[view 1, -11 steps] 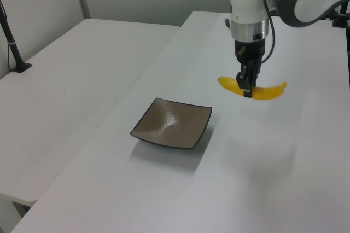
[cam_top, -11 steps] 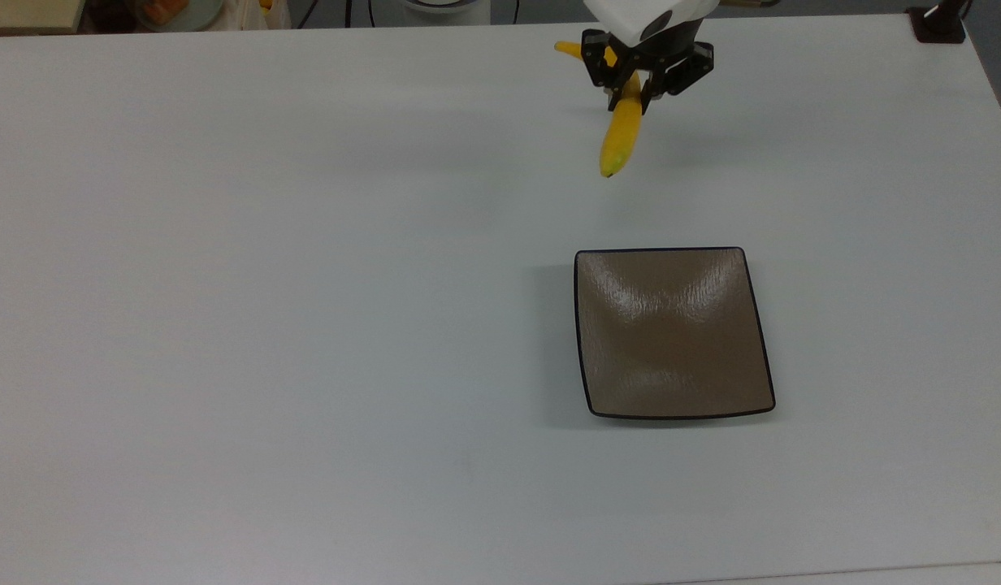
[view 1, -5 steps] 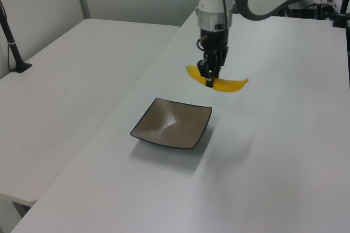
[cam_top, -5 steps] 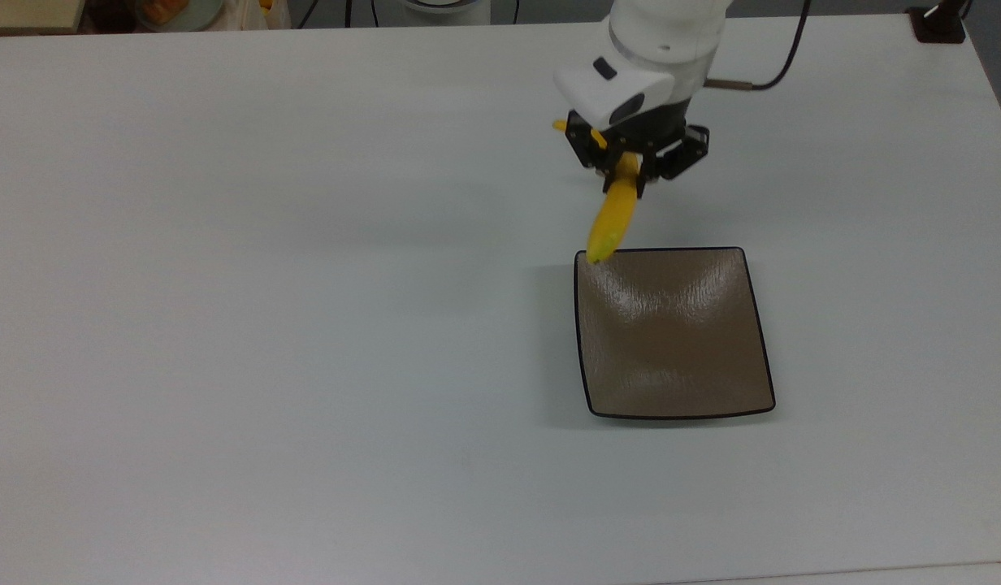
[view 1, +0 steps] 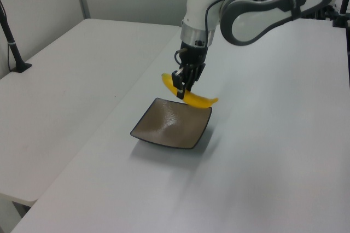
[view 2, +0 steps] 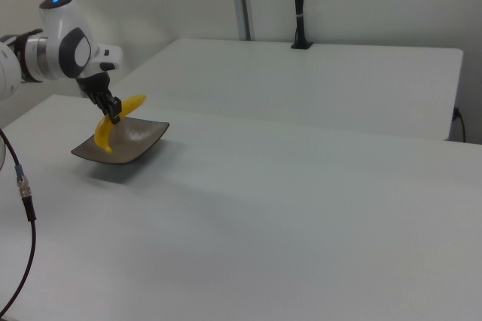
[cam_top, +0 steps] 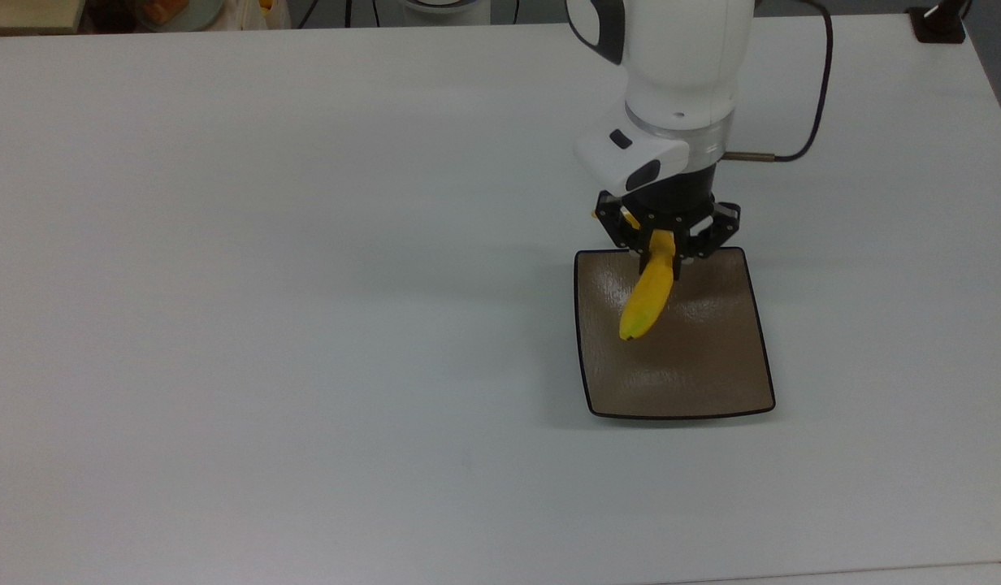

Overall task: Bananas placed on a ceramic plate
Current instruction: 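Carry the banana over the brown square plate and lower it, then set the banana on the plate and open the gripper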

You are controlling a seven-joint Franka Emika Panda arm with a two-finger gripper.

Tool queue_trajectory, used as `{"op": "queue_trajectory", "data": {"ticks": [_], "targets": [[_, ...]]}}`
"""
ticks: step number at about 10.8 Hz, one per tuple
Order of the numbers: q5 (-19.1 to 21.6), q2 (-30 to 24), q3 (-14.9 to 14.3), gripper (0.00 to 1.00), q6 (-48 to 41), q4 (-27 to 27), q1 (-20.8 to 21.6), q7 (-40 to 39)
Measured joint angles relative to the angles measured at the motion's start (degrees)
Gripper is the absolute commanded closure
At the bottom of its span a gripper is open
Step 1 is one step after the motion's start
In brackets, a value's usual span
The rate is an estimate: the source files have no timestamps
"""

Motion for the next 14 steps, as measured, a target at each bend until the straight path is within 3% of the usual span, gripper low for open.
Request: {"op": "queue_trajectory", "data": {"ticks": [7,11,14], "targets": [[0.01,5.27,-1.08,1.0,16.52,0.03,2.13,11.94],[0.01,7.17,-2.08,0.97,21.8,-0.09,2.09,14.19],[0.01,8.28,-2.28,0.78,24.27,-0.22,2.09,15.22]]}}
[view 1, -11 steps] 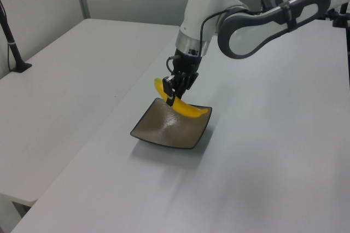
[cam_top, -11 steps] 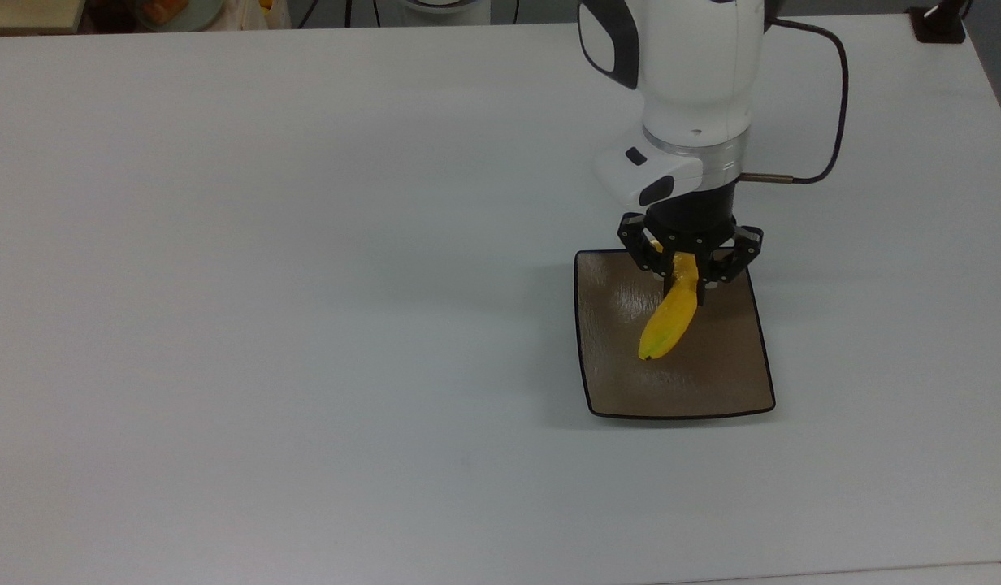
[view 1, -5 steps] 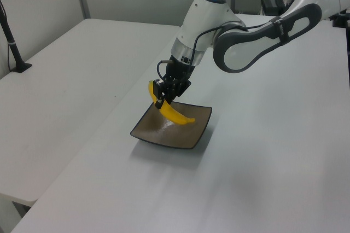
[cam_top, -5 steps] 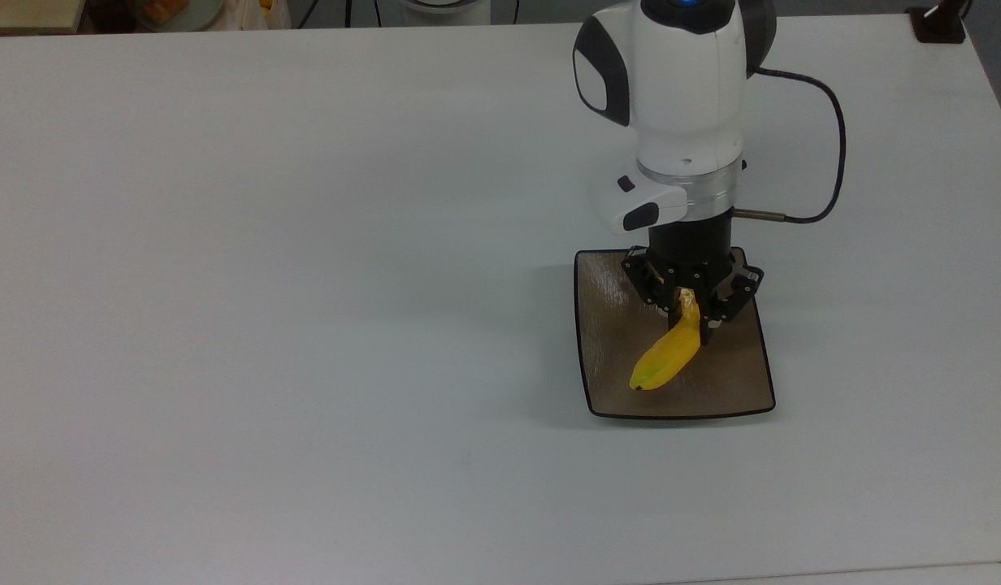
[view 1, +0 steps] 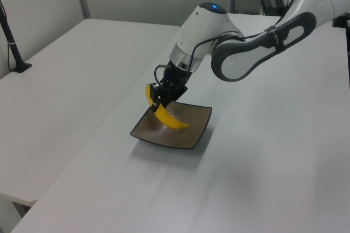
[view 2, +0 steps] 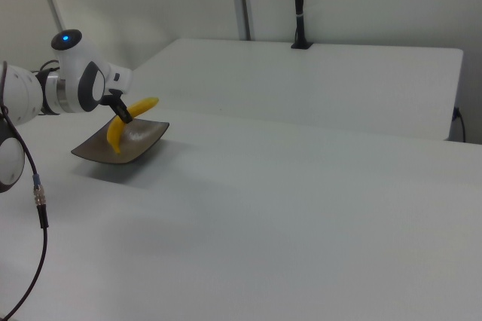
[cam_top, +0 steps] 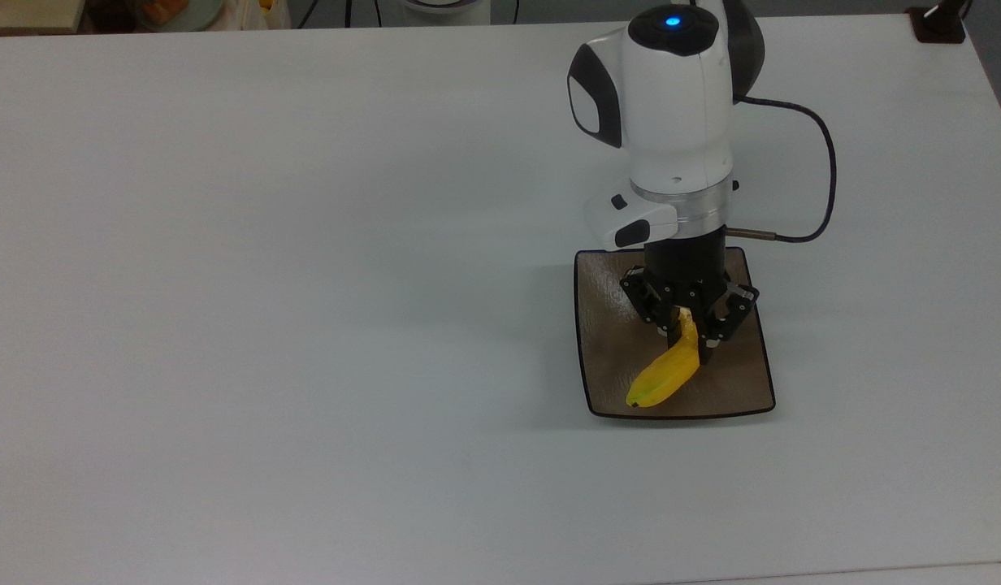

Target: Bananas placed on a ceramic plate

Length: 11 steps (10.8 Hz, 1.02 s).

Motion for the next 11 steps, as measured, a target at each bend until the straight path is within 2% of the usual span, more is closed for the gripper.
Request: {"op": "queue_trajectory", "data": {"ticks": [1,2,5,6,11], "targets": [[0.0,0.29,-0.08,0.65,1.09,-0.1,0.0,0.38],[0.0,0.62,-0.1,0.61,2.3,-0.28,0.0,0.63],[0.0,1.37,-0.11,0.28,3.23,-0.49,0.0,0.79],[0.0,1.41,-0.12,0.0,3.24,-0.49,0.0,0.81],[-0.03,-0.33,-0.3,0.0,3.3,-0.72,-0.22,0.79]]}}
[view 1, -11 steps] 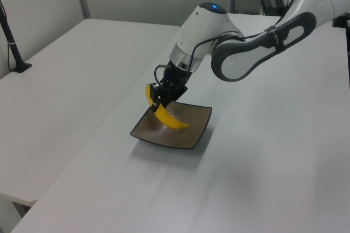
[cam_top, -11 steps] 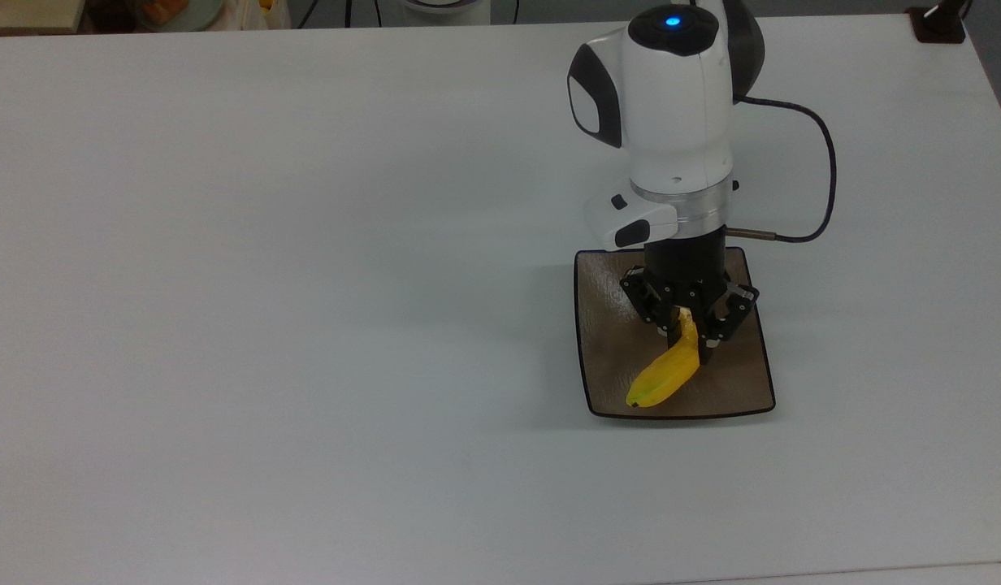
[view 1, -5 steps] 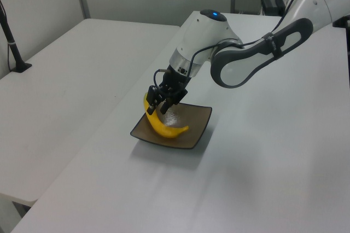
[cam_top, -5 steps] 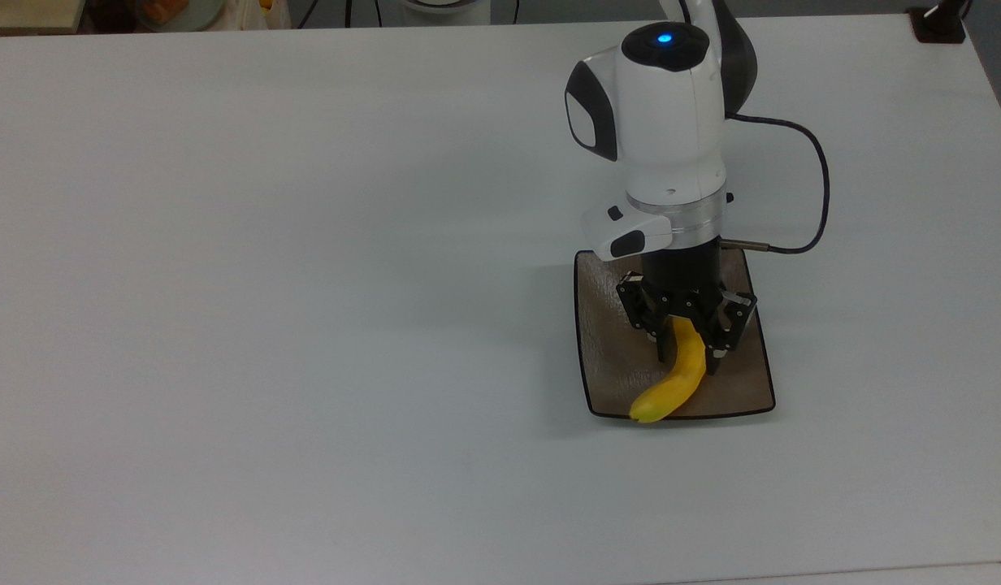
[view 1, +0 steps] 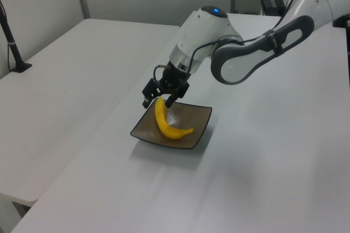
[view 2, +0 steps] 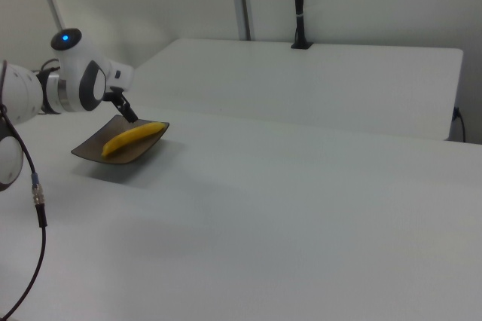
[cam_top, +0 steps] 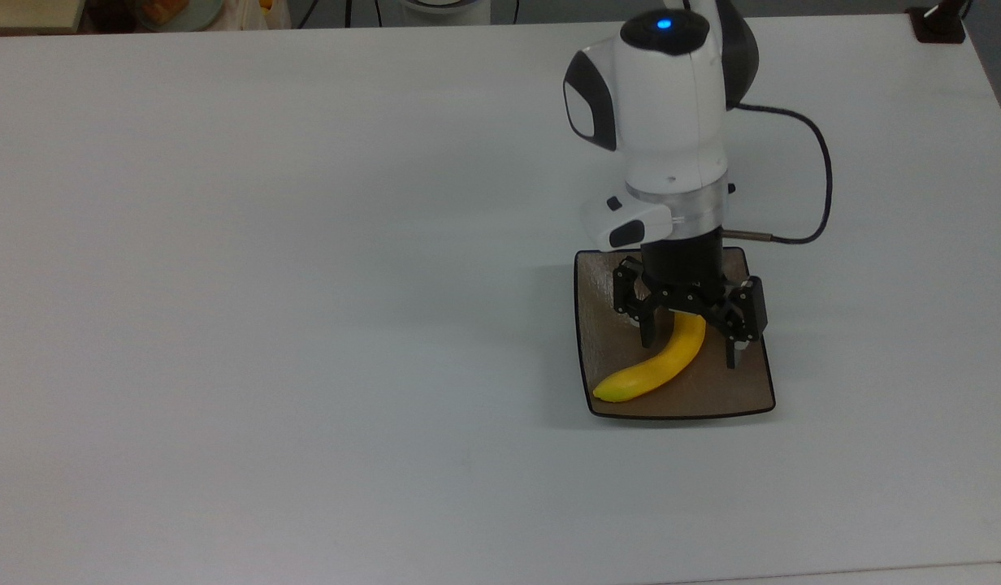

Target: Bananas placed on a ceramic plate

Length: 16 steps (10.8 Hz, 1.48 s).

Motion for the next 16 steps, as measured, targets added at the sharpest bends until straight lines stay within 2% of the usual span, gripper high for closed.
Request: {"op": "queue_trajectory", "data": {"ticks": [2,5,7,9,11,14,16], "targets": [[-0.05,-6.28,-0.98,0.0,-5.37,-2.39,-0.64,-0.03],[-0.06,-19.44,-1.95,0.0,-27.89,-5.47,-1.77,-1.91],[-0.05,-26.05,-2.57,0.0,-41.18,-6.44,-2.17,-5.43],[0.16,-31.13,-3.03,0.0,-50.75,-7.55,-3.18,-11.82],[2.23,-35.14,-3.11,0.0,-55.03,-9.81,-5.84,-21.14],[7.76,-39.91,-3.24,0.0,-55.28,-13.55,-11.57,-36.94],[8.32,-40.62,-3.35,0.0,-55.09,-15.78,-12.79,-47.39]]}}
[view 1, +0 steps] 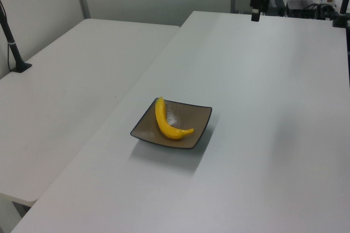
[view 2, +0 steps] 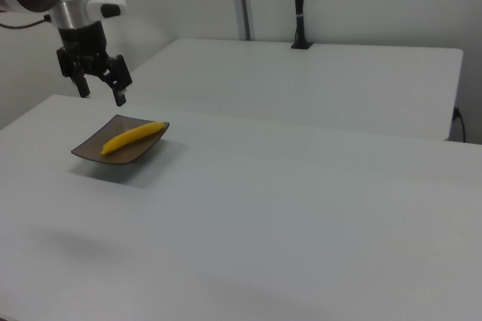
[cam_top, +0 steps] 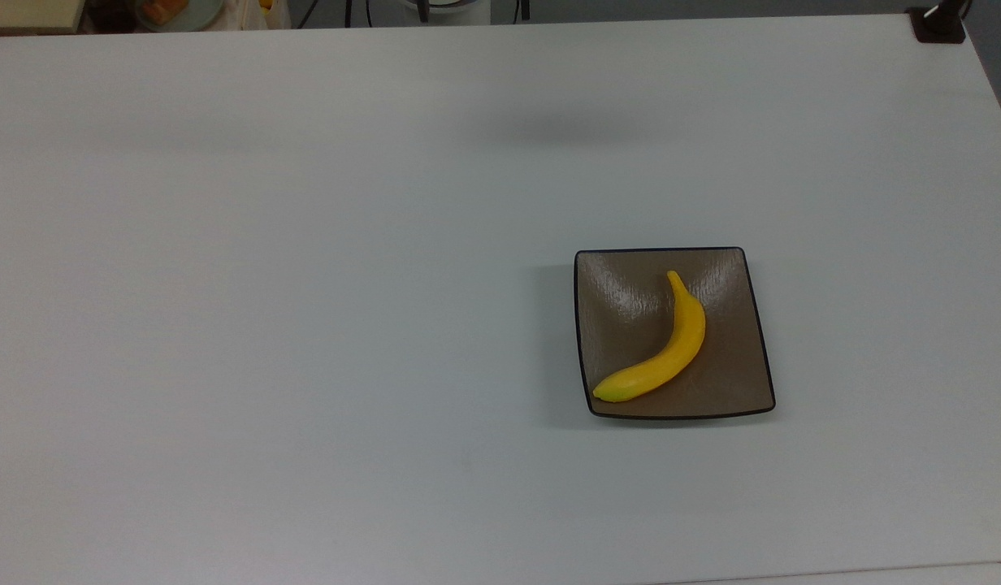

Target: Bananas placed on a ceramic plate

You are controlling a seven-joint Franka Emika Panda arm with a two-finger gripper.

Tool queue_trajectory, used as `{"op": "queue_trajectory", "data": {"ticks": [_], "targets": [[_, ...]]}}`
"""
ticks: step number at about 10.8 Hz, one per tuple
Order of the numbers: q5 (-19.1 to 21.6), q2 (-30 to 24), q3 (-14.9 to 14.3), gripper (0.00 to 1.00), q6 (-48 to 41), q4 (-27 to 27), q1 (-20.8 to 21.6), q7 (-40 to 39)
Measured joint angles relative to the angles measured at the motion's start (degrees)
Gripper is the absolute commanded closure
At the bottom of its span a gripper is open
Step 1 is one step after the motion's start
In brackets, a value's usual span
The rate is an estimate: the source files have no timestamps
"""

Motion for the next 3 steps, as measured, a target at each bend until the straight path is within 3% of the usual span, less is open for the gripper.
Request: {"op": "queue_trajectory", "data": {"ticks": [3], "targets": [[-0.11,0.04,-0.21,0.0,2.69,-2.13,-0.75,-8.8]]}}
